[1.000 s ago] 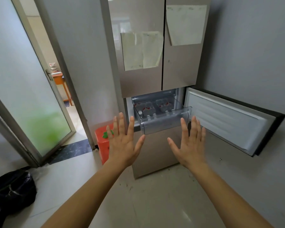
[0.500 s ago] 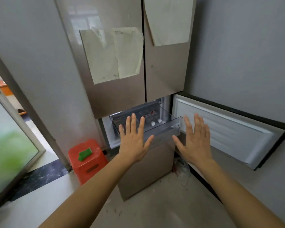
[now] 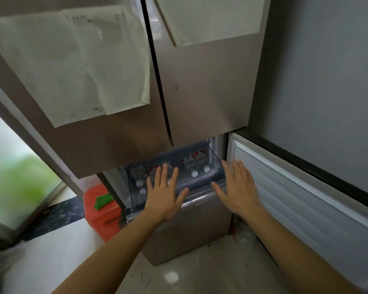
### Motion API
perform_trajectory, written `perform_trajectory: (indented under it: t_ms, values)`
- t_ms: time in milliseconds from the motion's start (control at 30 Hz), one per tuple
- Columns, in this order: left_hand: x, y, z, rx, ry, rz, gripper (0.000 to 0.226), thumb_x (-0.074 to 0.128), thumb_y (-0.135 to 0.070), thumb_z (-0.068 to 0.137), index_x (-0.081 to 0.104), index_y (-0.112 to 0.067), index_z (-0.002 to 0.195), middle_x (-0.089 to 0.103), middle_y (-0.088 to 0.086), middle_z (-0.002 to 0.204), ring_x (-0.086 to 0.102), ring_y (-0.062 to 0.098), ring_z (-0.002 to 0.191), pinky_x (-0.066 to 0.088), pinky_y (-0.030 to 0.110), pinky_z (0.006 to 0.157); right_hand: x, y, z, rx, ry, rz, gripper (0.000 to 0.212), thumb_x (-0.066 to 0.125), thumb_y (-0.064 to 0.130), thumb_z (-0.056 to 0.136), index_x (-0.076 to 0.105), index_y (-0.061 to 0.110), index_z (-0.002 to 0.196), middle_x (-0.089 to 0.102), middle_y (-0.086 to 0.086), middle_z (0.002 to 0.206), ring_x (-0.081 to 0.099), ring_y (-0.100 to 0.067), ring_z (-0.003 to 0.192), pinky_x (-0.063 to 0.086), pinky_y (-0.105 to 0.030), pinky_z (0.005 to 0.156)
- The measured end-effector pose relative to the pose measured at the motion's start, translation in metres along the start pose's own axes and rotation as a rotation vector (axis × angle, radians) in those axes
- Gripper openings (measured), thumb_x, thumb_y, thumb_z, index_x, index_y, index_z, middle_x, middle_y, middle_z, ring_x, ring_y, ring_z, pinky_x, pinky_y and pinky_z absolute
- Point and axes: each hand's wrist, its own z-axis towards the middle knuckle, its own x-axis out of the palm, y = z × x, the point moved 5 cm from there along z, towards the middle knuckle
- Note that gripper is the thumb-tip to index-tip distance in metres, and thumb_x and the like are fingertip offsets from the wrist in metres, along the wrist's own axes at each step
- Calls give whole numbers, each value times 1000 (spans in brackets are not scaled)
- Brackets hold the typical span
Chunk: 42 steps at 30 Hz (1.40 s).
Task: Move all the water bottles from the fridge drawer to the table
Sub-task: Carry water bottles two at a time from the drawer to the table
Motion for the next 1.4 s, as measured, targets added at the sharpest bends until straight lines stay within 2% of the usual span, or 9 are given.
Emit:
perform_trajectory:
  t_ms: [167,333,533,700,933,1067,1167,1300,1400]
  values:
    - [40,13,28,-184,163,-105,78,15,-68,96,-10,-28,157,-20,8,163,-19,28,150,-4,55,121,39,-7,49,-60,136,-17,76,30,66,96,17,21,156,25,-16,161,21,-32,149,24,-46,120]
    - [68,41,69,-289,257,-301,74,27,-64,98,9,-24,157,8,15,164,10,35,150,19,52,120,76,1,87,-134,299,-2,68,35,59,99,25,20,154,35,-12,156,34,-29,141,35,-43,114]
    - [115,72,119,-300,393,-336,69,31,-58,100,12,-23,157,21,21,160,25,41,144,26,47,117,126,11,138,-91,445,82,55,50,45,98,39,19,145,48,-13,141,51,-31,123,50,-43,95]
    - [144,76,139,-258,497,-277,69,31,-57,100,8,-25,158,12,17,163,17,39,148,23,51,118,183,14,164,-123,781,36,72,61,39,93,24,27,154,34,-16,152,44,-39,132,44,-48,104]
    - [165,78,168,-230,565,-238,66,31,-55,101,6,-31,158,4,16,165,9,39,150,16,48,121,222,23,194,-110,809,-27,75,57,26,94,17,35,157,22,-16,159,47,-39,129,47,-40,92]
    - [168,82,176,-217,512,-208,58,36,-48,103,22,-28,156,32,19,157,38,39,138,35,40,111,220,23,200,-94,856,-22,72,58,23,92,25,33,155,38,-16,152,53,-35,122,47,-35,85]
    - [165,85,172,-178,556,-193,57,37,-48,102,26,-28,155,39,15,155,41,36,138,36,36,111,209,26,194,-100,945,-3,69,60,24,89,33,29,153,52,-11,138,59,-26,105,45,-28,71]
    - [161,81,150,-127,646,-185,57,34,-55,100,30,-35,153,34,8,158,35,33,143,33,41,115,208,29,169,-48,1057,25,65,64,24,92,38,21,151,48,-9,145,50,-29,129,42,-38,101]
    - [163,78,136,-140,677,-168,55,34,-51,101,27,-35,154,29,6,161,31,31,145,28,43,118,217,30,150,-23,1181,22,69,63,27,93,31,24,154,40,-11,153,47,-30,132,40,-40,108]
